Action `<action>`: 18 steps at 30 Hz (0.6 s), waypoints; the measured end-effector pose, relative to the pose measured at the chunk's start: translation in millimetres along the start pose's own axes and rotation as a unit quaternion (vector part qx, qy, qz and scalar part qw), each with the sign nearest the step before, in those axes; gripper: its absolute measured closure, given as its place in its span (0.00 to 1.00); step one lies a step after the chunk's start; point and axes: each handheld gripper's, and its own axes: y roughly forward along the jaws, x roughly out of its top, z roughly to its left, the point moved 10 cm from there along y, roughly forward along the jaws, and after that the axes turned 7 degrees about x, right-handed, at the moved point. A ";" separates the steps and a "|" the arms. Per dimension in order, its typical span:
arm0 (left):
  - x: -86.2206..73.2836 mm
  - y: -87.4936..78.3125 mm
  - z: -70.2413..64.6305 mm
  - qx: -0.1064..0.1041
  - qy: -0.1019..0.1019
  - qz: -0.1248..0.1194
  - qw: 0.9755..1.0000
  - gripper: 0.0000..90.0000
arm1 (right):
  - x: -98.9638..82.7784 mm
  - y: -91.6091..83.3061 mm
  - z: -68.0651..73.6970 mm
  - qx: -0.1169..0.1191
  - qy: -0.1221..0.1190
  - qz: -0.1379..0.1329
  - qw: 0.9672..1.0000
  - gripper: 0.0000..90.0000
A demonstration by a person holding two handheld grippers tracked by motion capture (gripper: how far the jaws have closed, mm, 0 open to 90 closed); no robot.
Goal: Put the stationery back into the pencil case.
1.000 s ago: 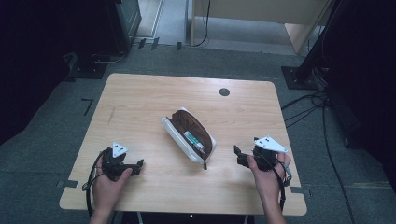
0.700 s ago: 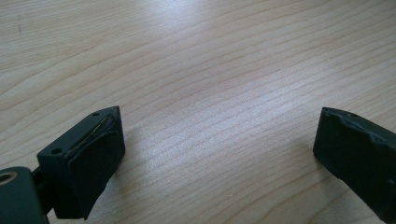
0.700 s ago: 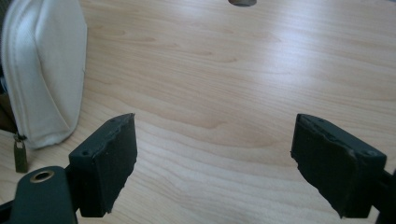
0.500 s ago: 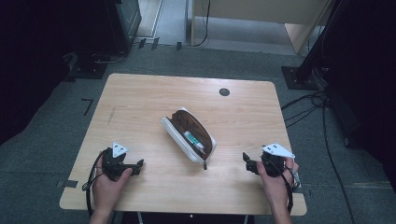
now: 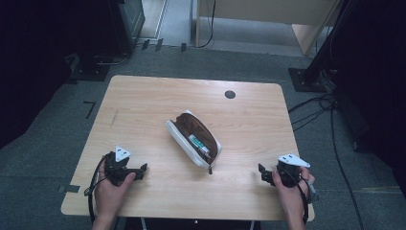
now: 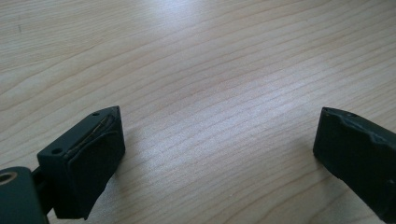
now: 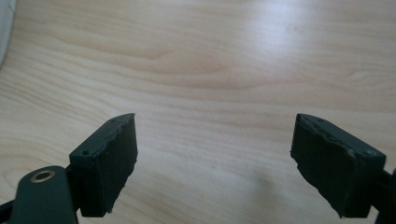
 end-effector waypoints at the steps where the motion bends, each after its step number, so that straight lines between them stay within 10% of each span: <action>1: 0.0 0.0 0.0 0.000 0.000 0.000 1.000 0.03 | -3.8 -0.1 -2.2 -0.001 0.000 0.006 1.000 0.16; 18: 0.0 0.0 0.0 0.000 0.000 0.000 1.000 0.03 | -34.5 -10.4 -30.3 -0.029 0.016 0.019 0.999 0.12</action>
